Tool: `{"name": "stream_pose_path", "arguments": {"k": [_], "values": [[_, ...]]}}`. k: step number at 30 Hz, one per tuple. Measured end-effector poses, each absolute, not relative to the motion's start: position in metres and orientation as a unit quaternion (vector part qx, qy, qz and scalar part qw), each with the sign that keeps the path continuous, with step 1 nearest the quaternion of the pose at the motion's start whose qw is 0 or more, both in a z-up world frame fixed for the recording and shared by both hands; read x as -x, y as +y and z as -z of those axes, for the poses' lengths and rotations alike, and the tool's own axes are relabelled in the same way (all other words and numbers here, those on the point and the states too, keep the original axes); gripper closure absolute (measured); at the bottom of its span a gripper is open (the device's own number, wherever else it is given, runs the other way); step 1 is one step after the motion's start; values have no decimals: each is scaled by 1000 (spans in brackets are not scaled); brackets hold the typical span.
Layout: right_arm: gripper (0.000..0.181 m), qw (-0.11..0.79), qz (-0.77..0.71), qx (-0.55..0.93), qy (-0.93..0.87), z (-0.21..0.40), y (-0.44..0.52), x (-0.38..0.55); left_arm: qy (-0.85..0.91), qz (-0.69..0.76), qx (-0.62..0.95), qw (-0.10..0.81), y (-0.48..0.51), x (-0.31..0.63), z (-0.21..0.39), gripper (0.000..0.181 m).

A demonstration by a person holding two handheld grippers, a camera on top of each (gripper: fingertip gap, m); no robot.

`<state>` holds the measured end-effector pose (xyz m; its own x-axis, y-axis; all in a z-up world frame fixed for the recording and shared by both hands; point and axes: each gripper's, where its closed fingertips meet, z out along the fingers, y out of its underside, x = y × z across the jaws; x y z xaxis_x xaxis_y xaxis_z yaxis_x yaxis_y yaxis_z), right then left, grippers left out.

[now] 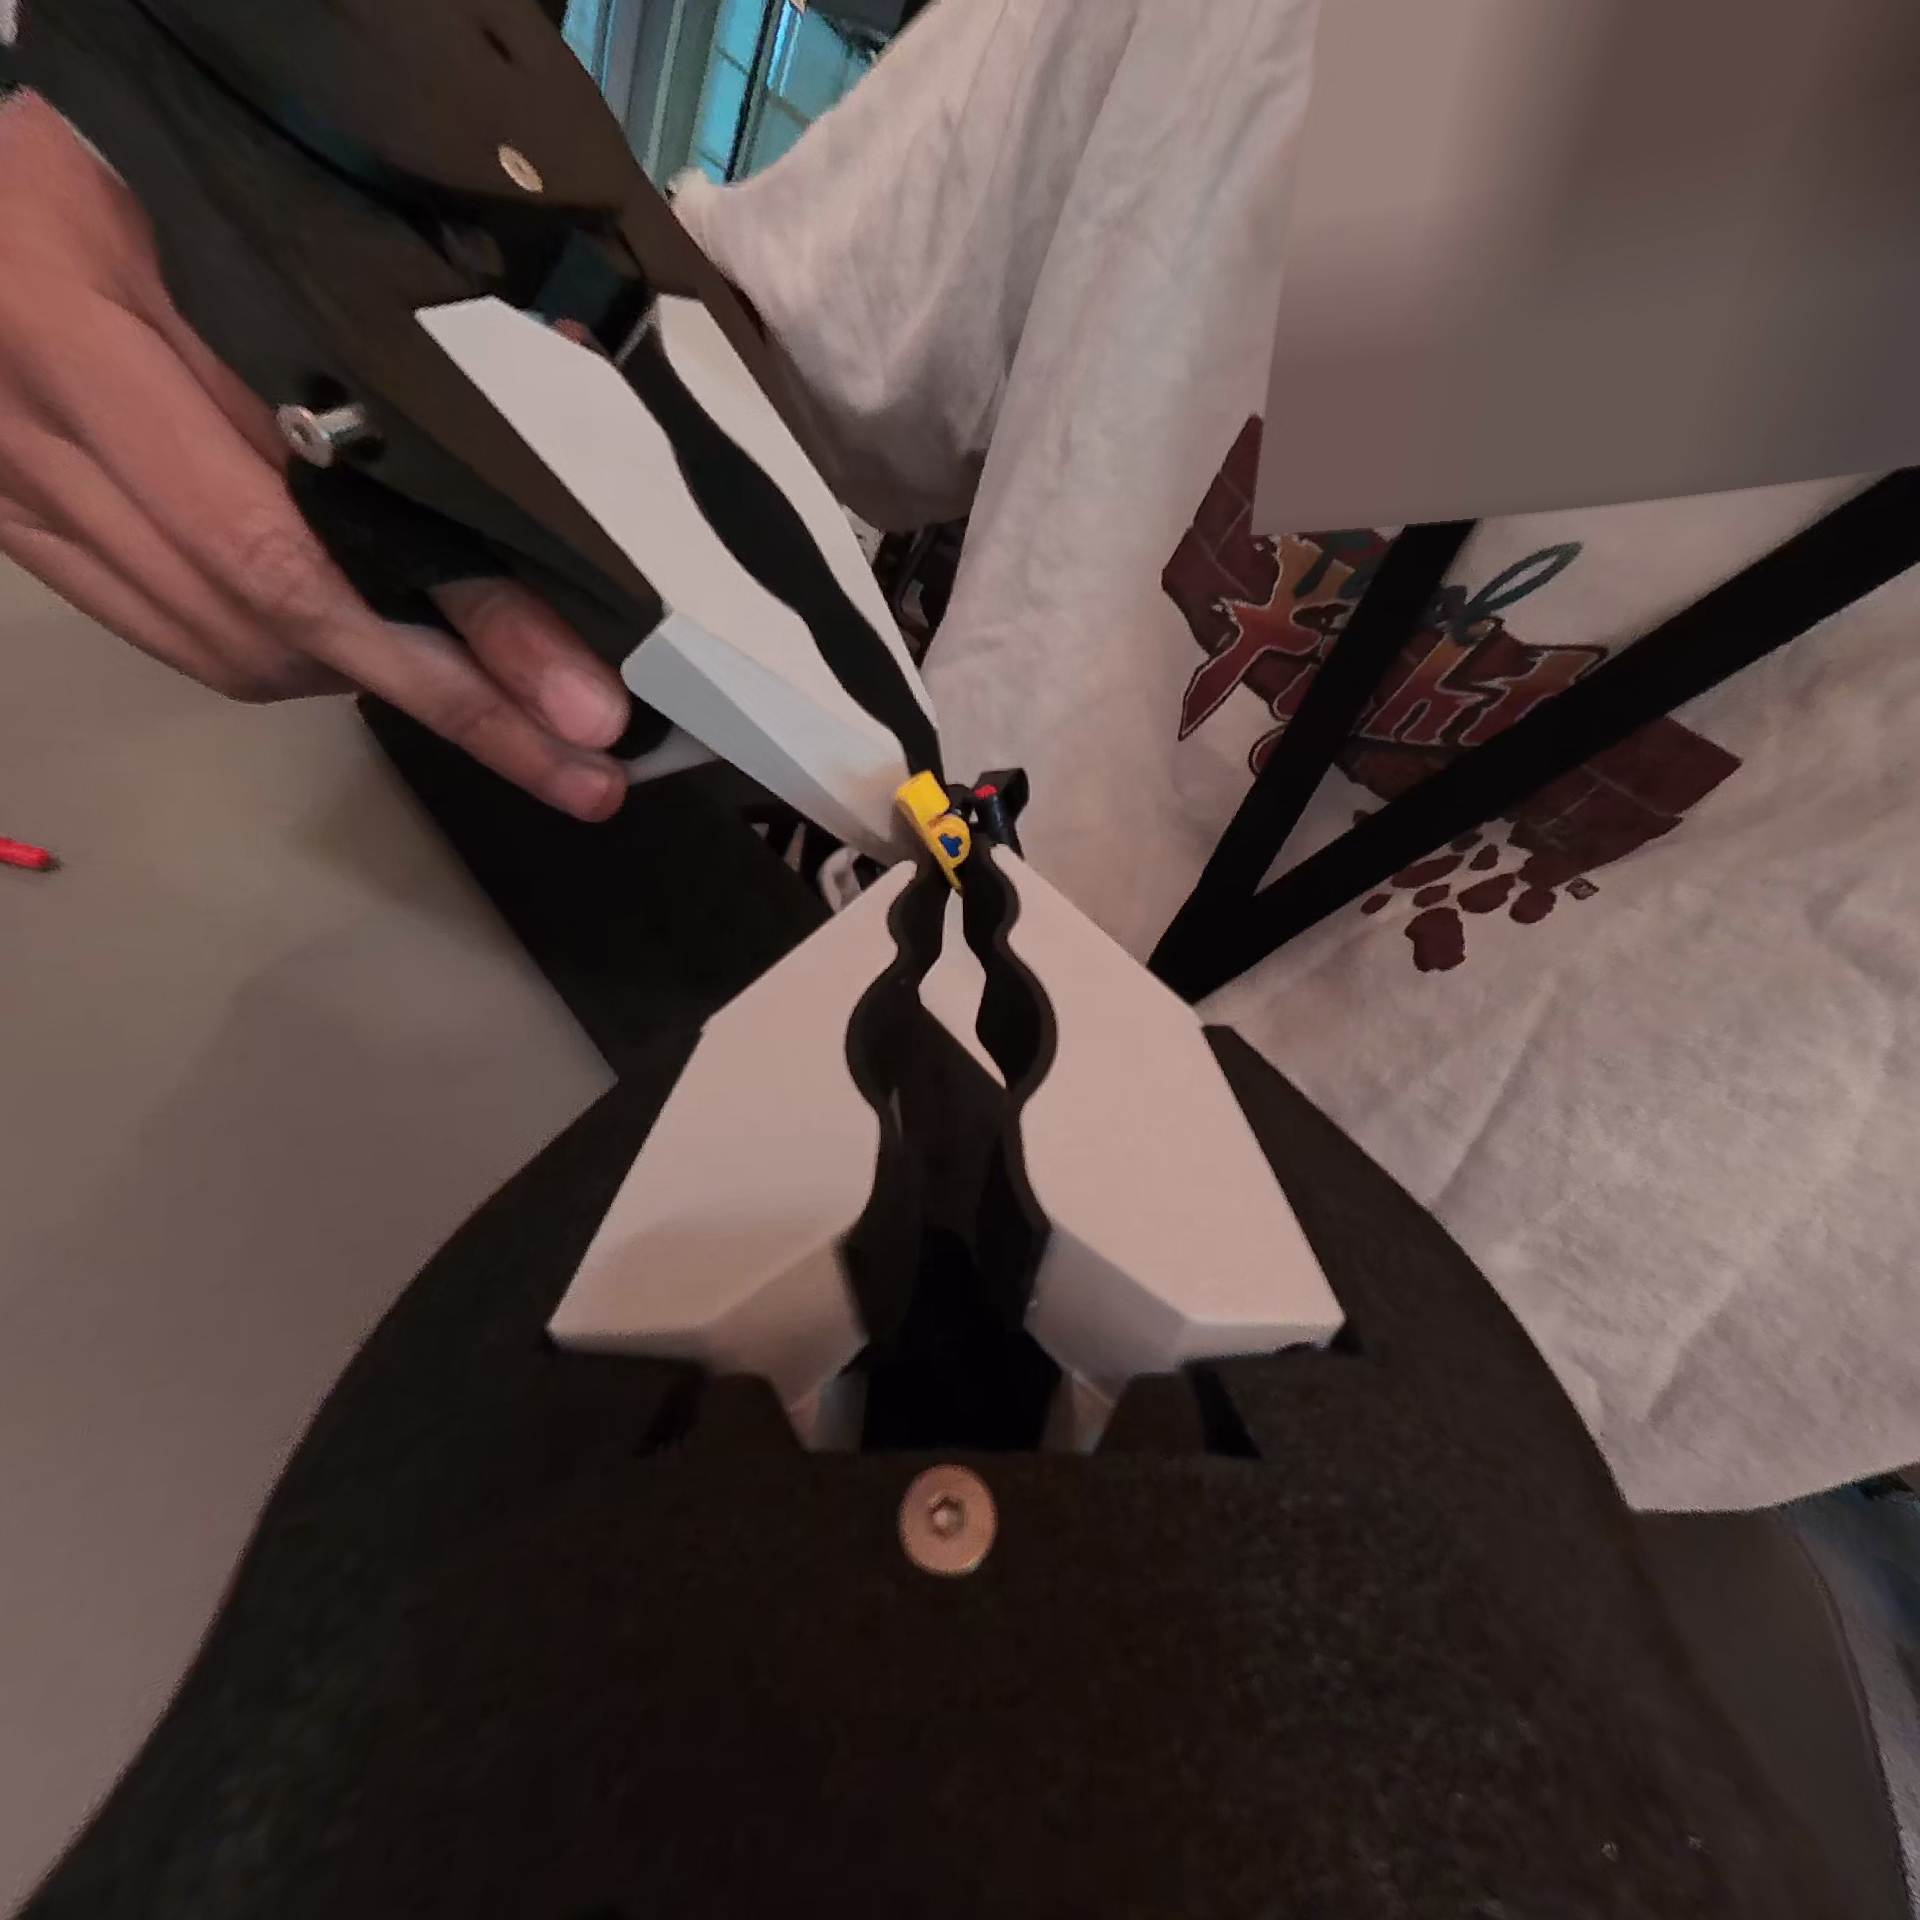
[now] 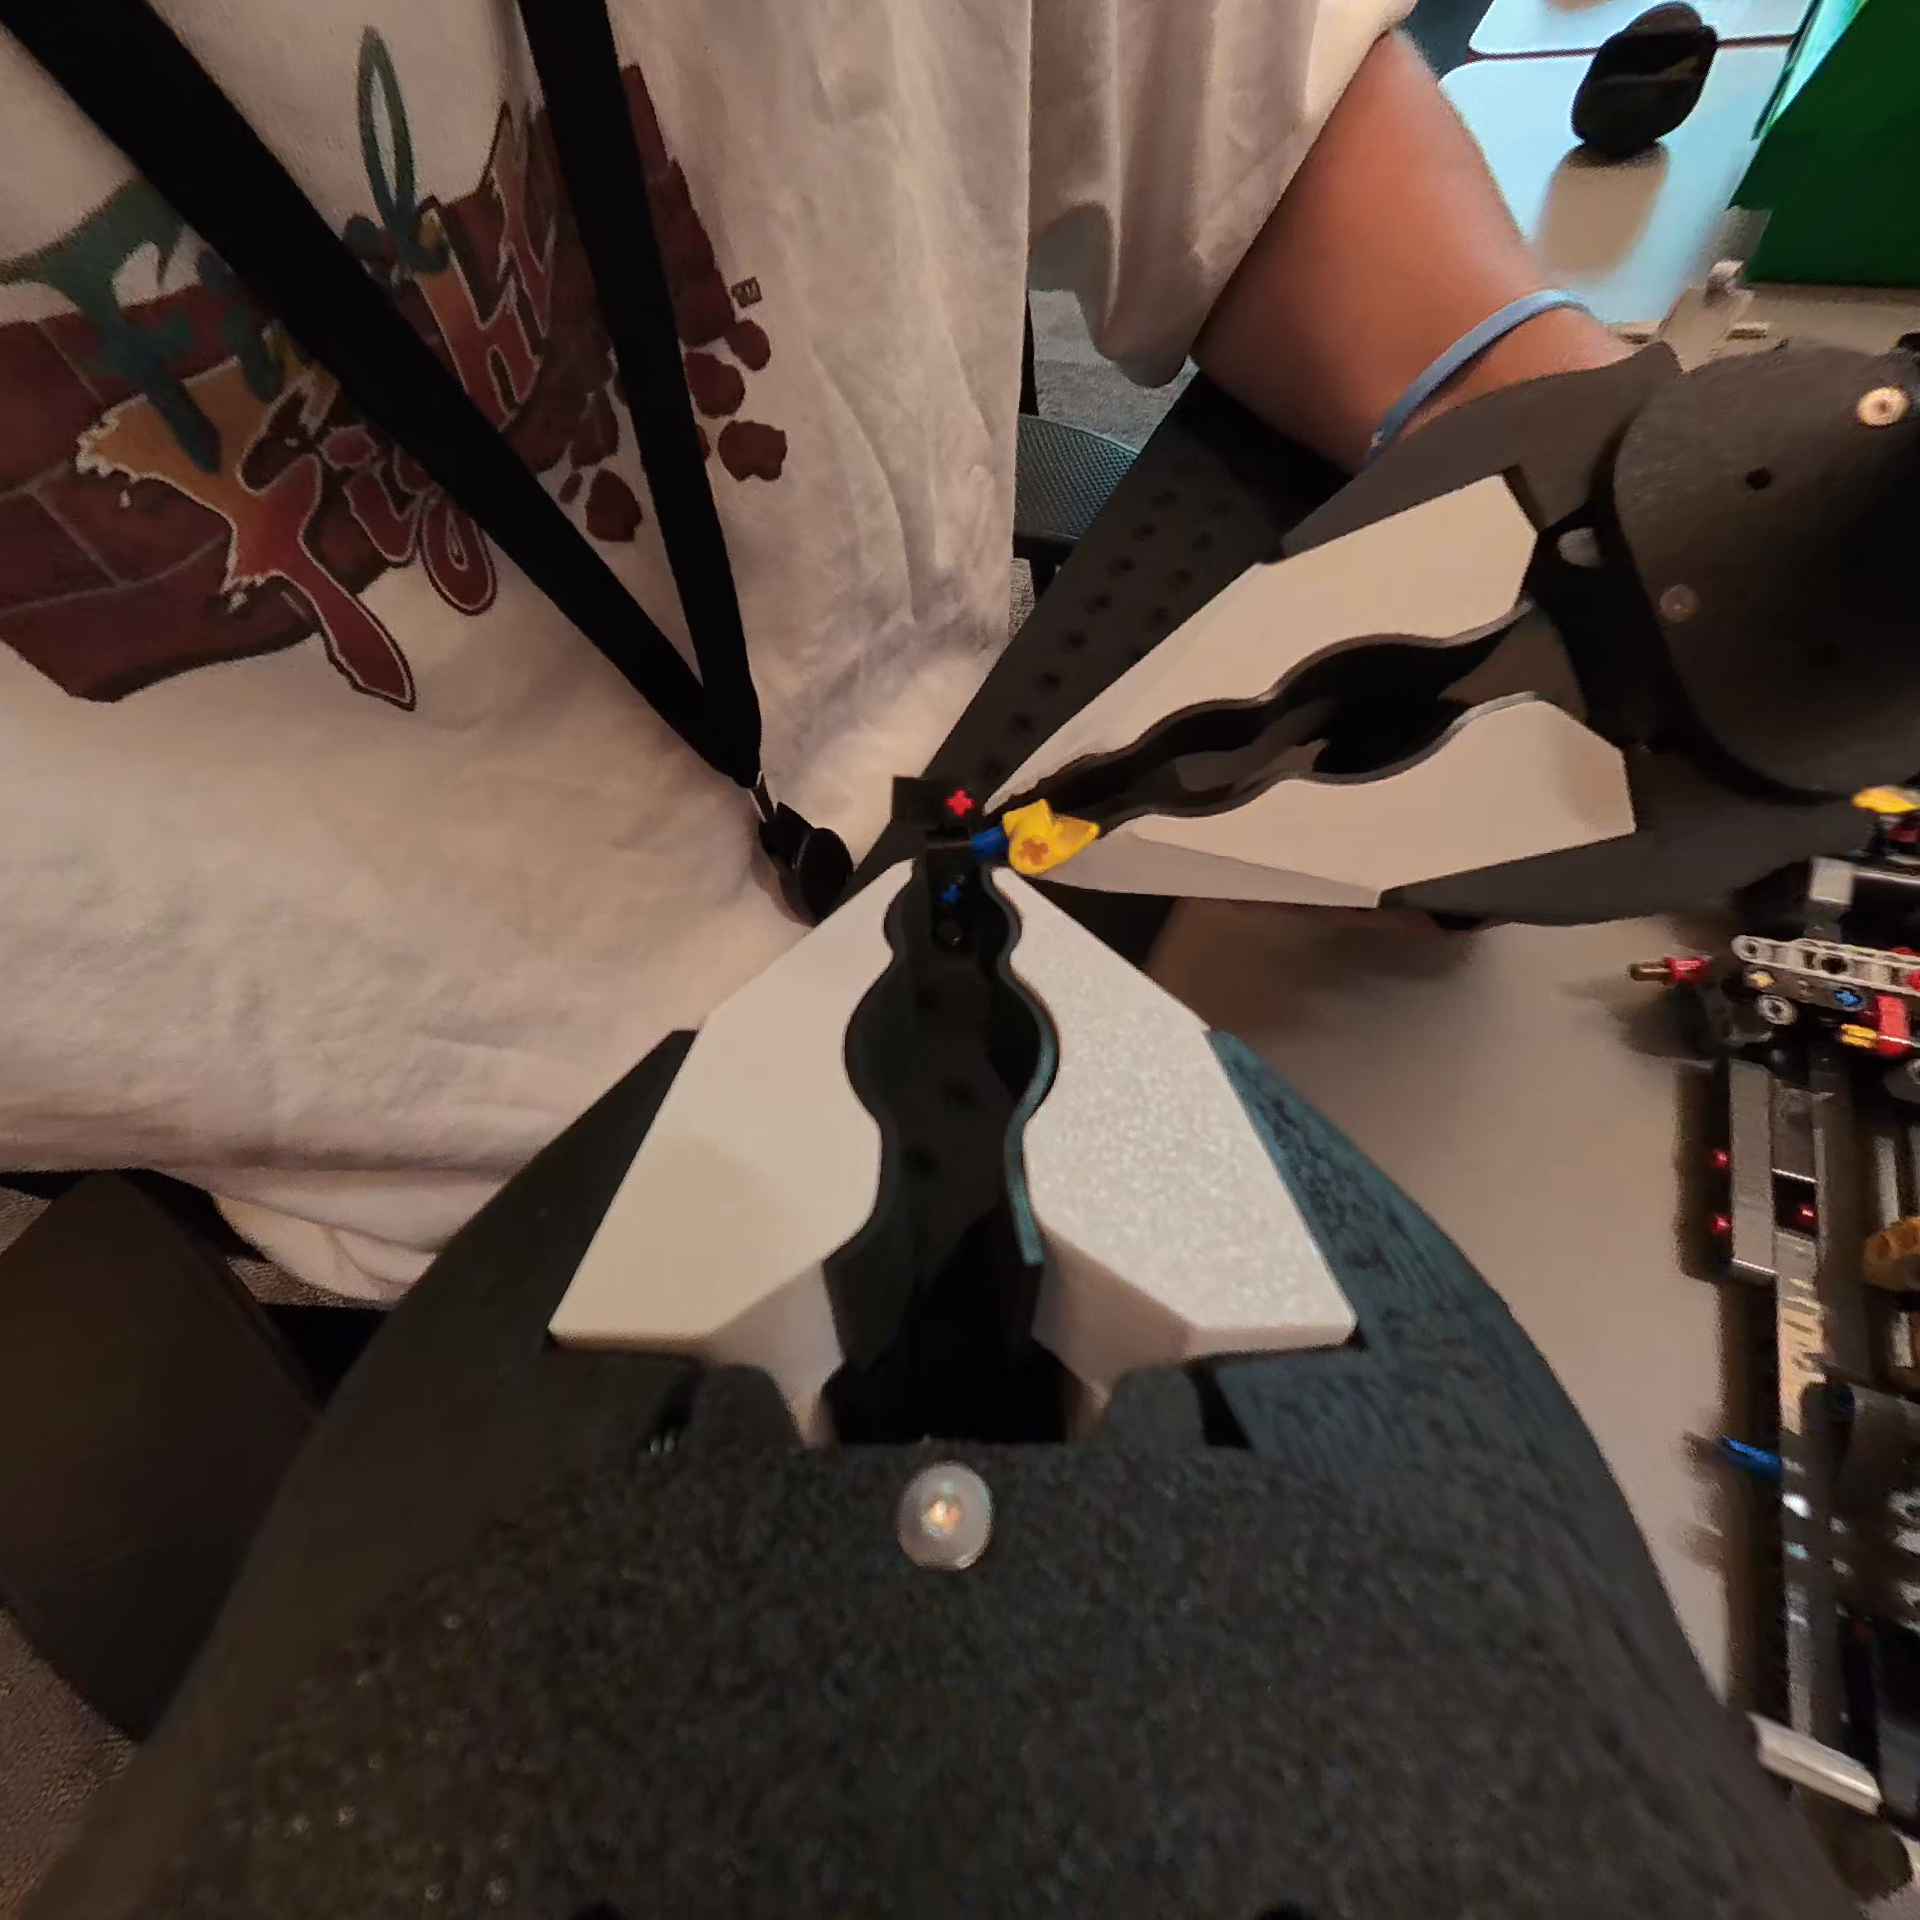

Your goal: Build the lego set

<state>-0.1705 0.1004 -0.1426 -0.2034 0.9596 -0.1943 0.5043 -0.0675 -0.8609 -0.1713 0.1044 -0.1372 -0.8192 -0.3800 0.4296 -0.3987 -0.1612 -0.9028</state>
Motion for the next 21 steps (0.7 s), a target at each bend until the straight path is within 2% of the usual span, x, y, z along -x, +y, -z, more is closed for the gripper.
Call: {"name": "stream_pose_path", "arguments": {"k": [6, 12, 21], "values": [[174, 235, -459, 558, -650, 151, 89, 180, -668, -688, -278, 53, 92, 184, 146, 179], [174, 240, -460, 560, -646, 153, 87, 178, -671, -683, -285, 45, 90, 182, 147, 179], [175, 272, -455, 538, -655, 139, 86, 179, -614, -736, -264, 103, 85, 184, 130, 180]]}}
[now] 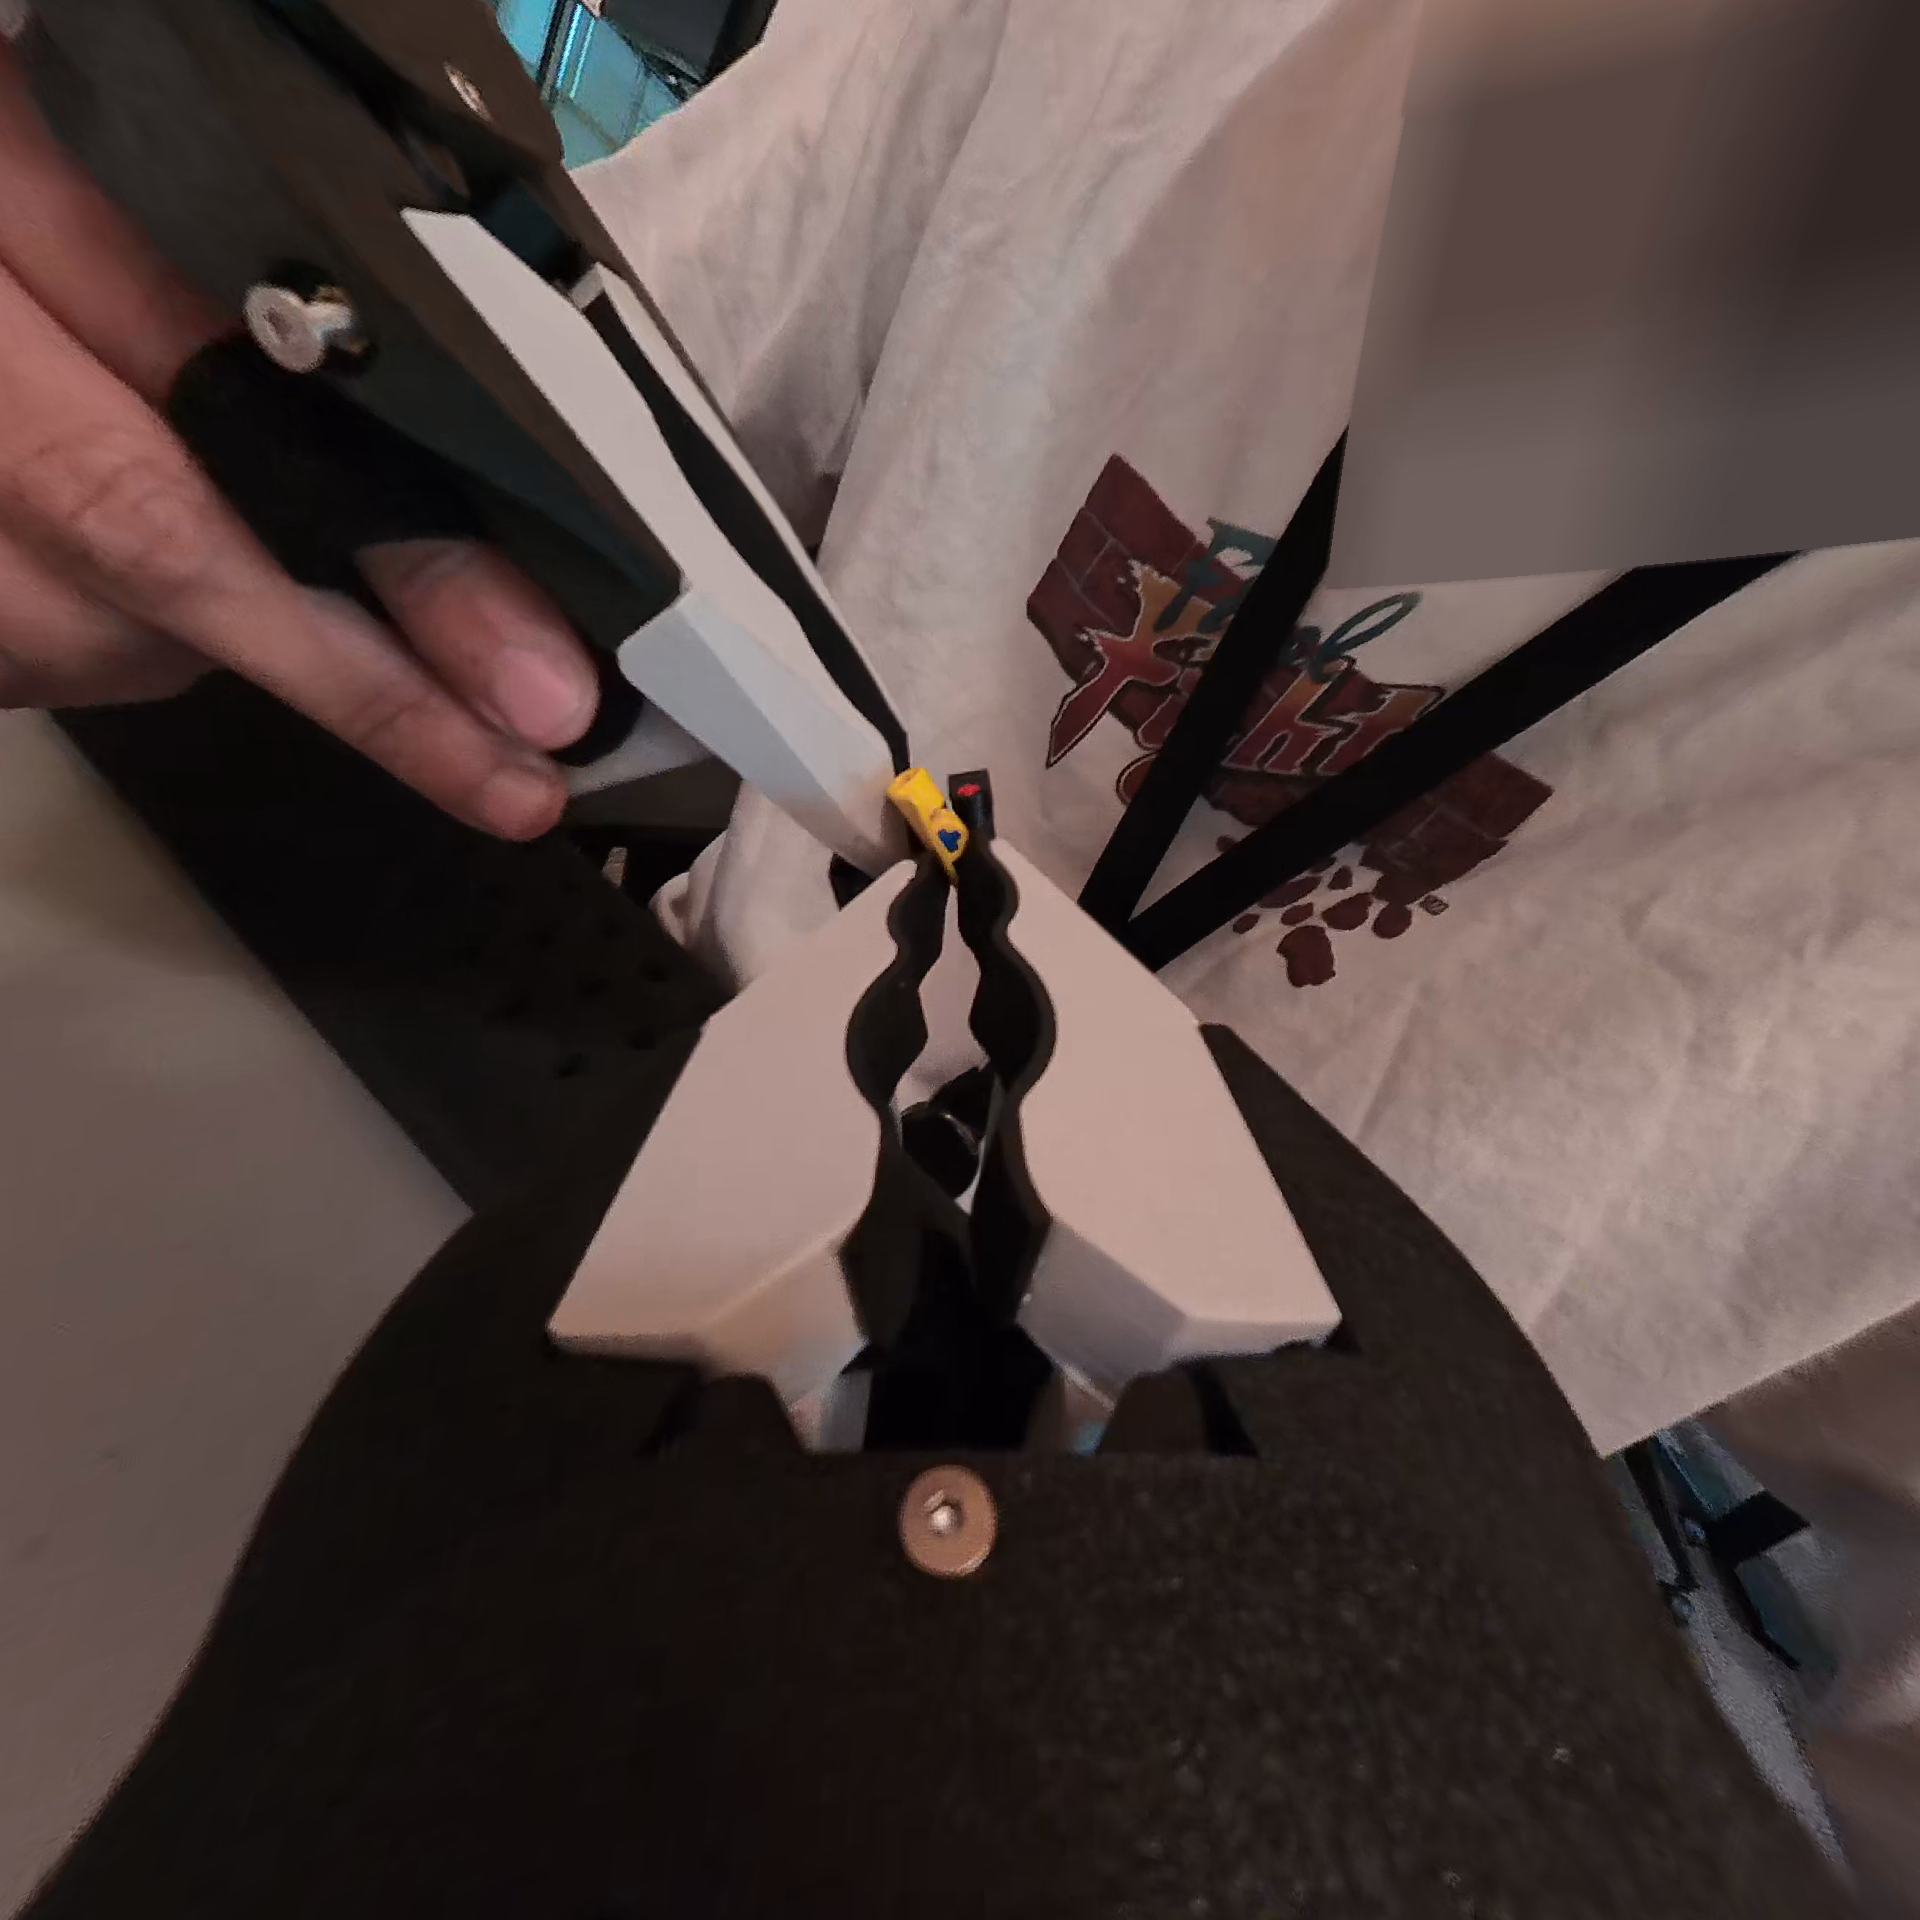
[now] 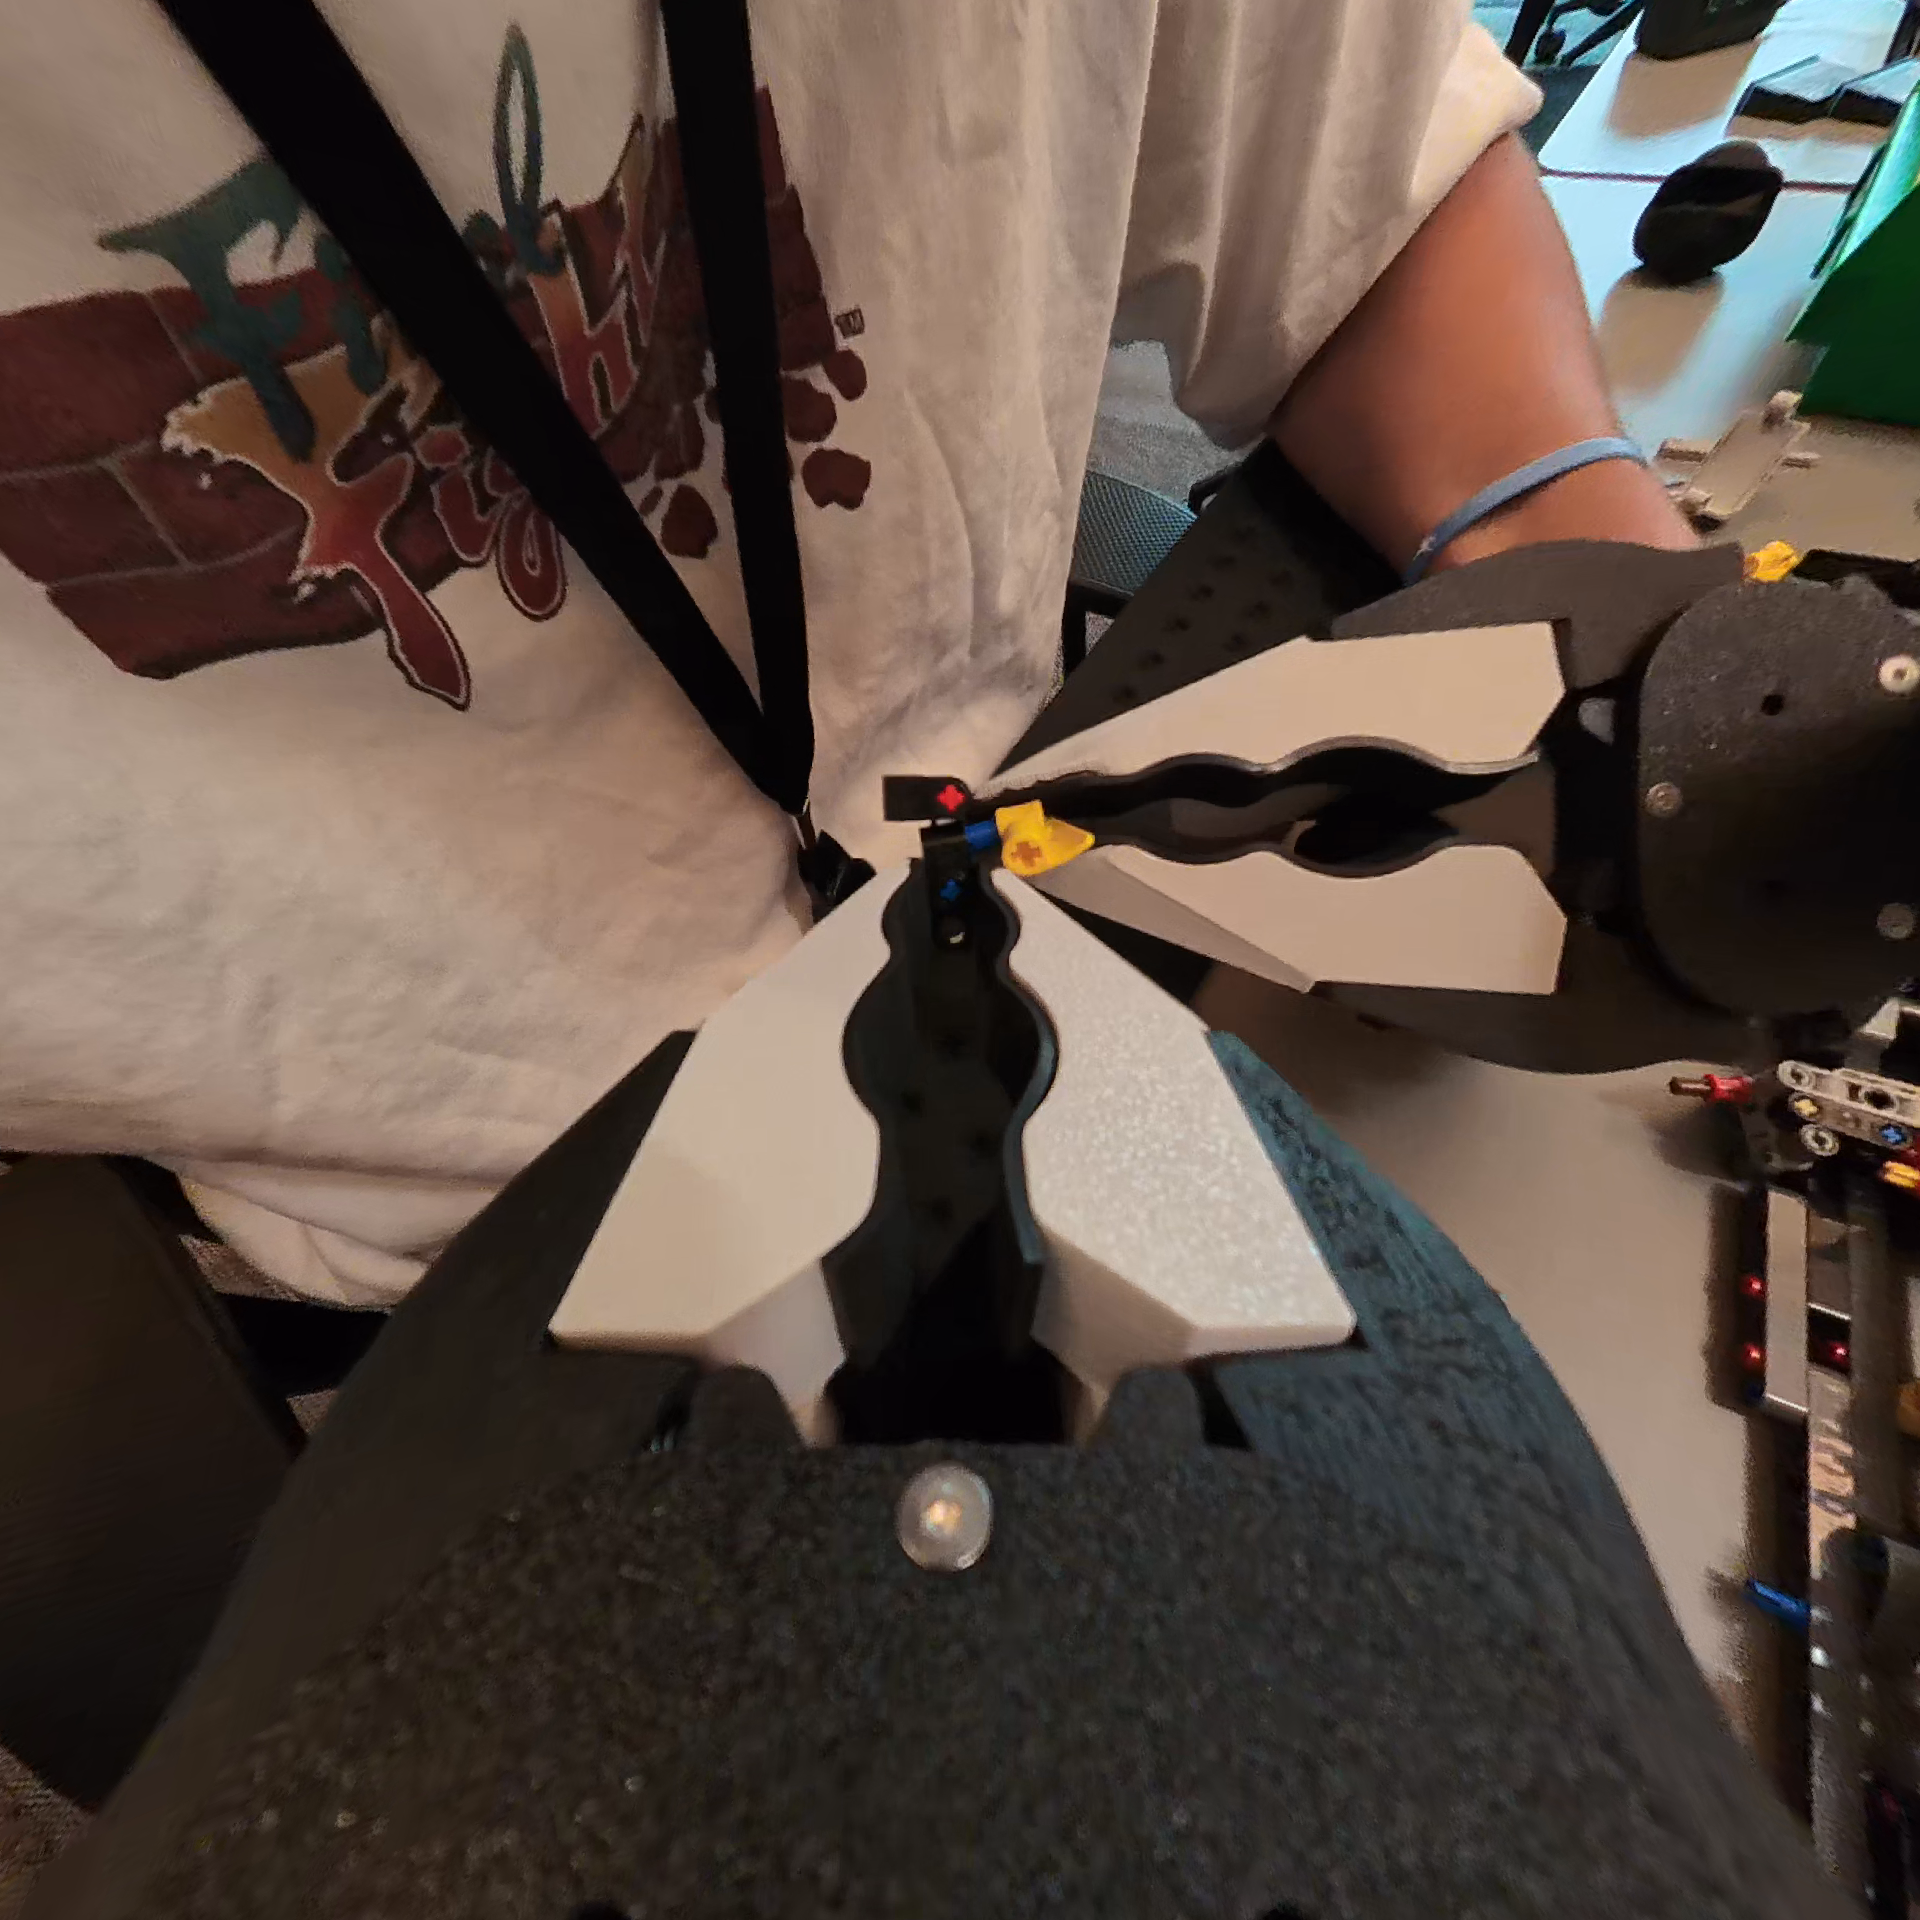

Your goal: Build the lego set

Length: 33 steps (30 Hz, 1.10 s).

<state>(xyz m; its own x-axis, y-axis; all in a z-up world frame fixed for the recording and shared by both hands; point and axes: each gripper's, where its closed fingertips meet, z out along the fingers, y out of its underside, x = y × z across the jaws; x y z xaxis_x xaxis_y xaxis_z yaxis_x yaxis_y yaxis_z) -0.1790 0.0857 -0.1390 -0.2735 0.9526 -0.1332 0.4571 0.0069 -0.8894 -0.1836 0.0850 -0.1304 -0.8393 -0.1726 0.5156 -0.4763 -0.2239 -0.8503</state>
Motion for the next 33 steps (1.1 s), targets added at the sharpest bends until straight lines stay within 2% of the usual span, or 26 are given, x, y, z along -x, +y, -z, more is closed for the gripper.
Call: {"name": "stream_pose_path", "arguments": {"k": [33], "values": [[174, 294, -393, 624, -609, 158, 114, 164, -613, -704, -353, 61, 116, 163, 146, 175]]}}
